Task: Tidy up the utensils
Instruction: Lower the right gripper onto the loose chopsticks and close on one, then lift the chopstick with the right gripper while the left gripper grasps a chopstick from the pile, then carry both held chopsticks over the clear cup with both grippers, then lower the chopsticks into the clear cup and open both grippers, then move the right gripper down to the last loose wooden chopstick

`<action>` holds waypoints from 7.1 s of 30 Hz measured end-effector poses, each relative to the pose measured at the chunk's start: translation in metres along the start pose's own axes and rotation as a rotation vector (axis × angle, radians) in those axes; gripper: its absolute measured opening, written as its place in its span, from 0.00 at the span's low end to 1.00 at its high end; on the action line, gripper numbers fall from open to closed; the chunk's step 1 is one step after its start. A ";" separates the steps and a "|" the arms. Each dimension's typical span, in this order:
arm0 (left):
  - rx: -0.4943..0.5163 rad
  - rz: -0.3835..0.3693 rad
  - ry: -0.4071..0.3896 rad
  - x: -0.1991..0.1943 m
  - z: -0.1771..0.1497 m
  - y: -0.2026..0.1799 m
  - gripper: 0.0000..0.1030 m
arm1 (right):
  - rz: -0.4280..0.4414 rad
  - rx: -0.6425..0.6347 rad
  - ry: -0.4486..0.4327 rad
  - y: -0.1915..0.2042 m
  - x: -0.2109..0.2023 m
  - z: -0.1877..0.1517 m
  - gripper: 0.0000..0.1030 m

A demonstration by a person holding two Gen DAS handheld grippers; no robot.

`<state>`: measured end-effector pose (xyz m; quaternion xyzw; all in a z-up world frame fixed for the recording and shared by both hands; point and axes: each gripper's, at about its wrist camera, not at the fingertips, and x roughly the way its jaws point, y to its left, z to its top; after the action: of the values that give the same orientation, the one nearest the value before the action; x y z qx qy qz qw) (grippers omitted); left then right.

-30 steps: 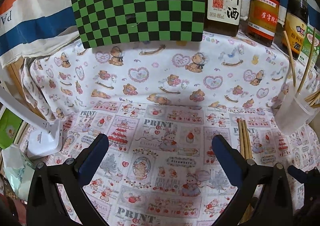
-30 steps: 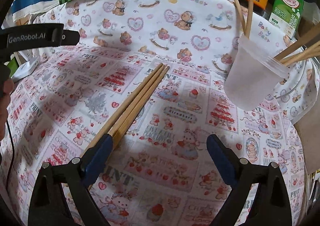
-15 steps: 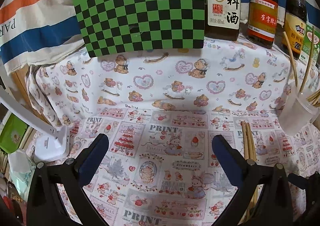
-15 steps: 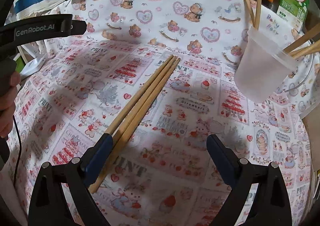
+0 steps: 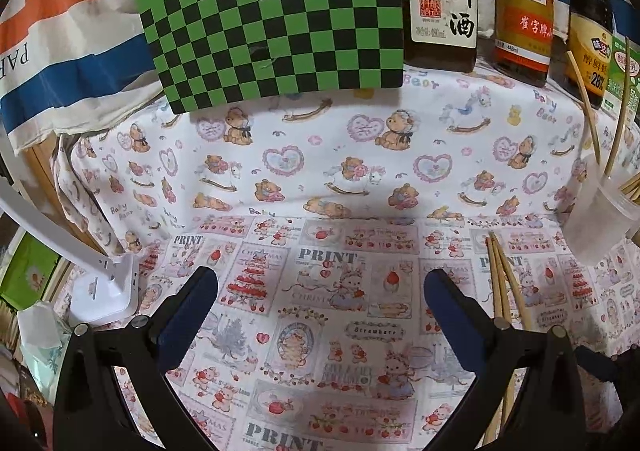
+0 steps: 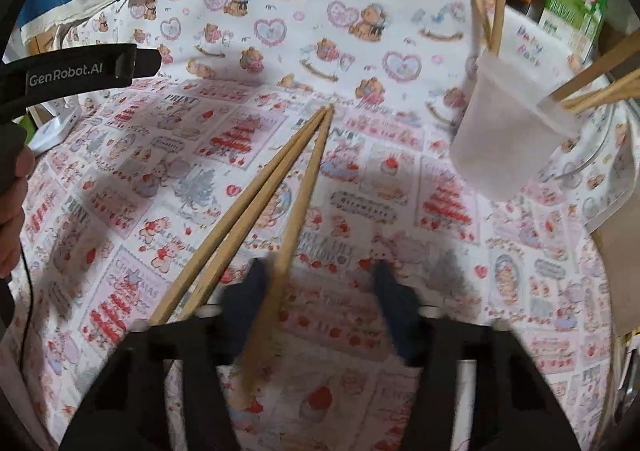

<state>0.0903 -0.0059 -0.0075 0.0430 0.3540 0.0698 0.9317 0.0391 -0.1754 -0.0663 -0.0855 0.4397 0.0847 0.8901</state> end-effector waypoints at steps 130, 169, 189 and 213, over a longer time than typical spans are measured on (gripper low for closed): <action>-0.007 -0.617 -0.579 -0.121 0.081 -0.155 0.05 | 0.015 0.439 -0.780 -0.213 -0.163 0.076 0.07; 0.034 -0.306 -0.515 -0.103 0.050 -0.087 0.78 | 0.051 0.444 -0.612 -0.213 -0.125 0.086 0.40; -0.055 -0.150 -0.464 -0.113 0.009 0.023 1.00 | 0.105 0.168 -0.757 -0.113 -0.192 0.059 0.85; -0.204 -0.130 -0.377 -0.064 -0.007 0.052 1.00 | 0.034 0.137 -0.362 -0.037 -0.059 0.010 0.85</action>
<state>0.0326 0.0354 0.0358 -0.0621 0.1665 0.0356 0.9834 0.0195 -0.2134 -0.0107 -0.0006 0.2783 0.0833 0.9569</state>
